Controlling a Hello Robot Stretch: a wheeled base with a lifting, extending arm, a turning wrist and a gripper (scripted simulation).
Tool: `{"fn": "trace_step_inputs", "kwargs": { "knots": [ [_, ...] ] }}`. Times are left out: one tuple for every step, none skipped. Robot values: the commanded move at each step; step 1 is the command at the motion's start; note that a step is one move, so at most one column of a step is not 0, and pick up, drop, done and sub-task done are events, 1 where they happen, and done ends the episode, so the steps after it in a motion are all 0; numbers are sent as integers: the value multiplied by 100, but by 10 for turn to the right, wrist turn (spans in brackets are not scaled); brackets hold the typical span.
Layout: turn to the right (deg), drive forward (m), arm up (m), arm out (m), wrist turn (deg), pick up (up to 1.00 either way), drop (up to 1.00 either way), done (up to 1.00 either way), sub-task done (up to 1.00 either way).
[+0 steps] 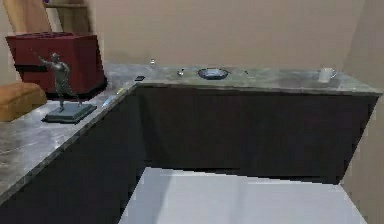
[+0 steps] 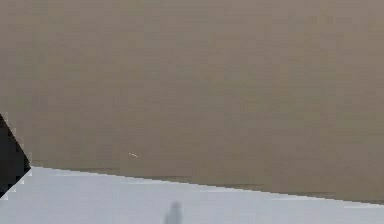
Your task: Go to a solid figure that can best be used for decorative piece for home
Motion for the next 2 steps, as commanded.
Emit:
{"fn": "trace_step_inputs", "kwargs": {
  "knots": [
    [0, 35, 0, 0, 0, 0, 0, 0, 0],
    [-420, 0, 0, 0, 0, 0, 0, 0, 0]
  ]
}}
